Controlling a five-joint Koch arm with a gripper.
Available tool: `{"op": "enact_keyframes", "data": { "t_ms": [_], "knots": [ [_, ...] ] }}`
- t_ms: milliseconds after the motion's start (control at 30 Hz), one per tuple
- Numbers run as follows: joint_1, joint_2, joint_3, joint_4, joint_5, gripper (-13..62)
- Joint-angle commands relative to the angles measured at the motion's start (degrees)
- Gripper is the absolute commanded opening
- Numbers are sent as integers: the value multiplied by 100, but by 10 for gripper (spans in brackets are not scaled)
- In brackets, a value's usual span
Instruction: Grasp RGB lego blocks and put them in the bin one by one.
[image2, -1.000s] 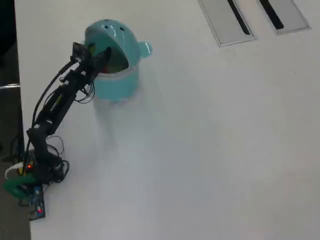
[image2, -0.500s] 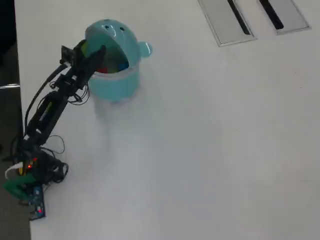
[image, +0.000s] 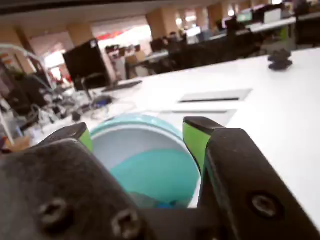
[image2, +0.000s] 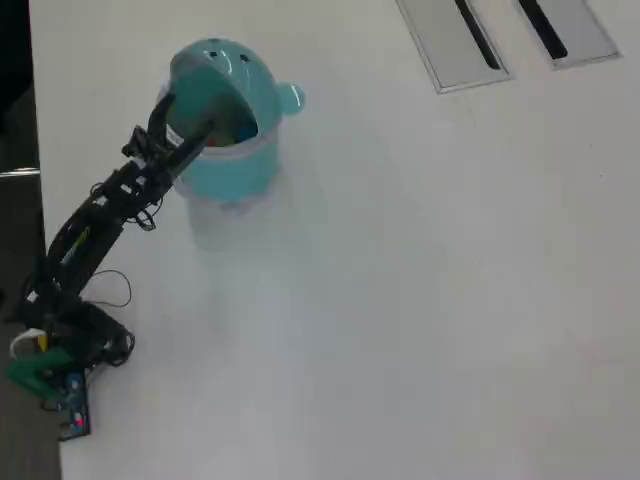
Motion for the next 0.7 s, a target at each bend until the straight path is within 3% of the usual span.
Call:
{"op": "enact_keyframes", "data": {
  "t_ms": [0,667],
  "knots": [
    [123,343,-114,-422,703,339],
    [1397,1582,2786,-3120,3753,329]
  ]
}}
